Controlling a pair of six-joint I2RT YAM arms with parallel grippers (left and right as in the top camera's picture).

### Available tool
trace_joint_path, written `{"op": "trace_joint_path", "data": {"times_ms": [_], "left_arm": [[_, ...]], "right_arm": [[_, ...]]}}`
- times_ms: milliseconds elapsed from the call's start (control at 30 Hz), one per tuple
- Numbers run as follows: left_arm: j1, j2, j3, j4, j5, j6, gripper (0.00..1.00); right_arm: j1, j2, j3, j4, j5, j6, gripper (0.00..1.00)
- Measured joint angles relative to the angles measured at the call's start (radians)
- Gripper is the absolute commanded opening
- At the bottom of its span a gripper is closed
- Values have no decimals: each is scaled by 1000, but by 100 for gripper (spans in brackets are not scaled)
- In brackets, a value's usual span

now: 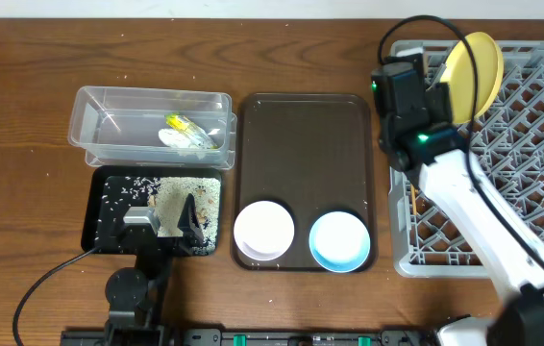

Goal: Sort waste into correct bins and load items into the dishwasher rack
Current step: 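Reach the right gripper down to the light-blue bowl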

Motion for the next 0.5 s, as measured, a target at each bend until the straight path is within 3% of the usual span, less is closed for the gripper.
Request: {"op": "trace_joint_path", "data": {"times_ms": [200,333,500], "left_arm": [[0,0,0,0,0,0,91],[0,0,0,0,0,0,90],[0,0,0,0,0,0,91]], "right_arm": [[12,-40,23,-269,-537,143,58],[59,-4,-10,-440,-676,177,53],[93,23,-100,-462,-704,191,50]]}}
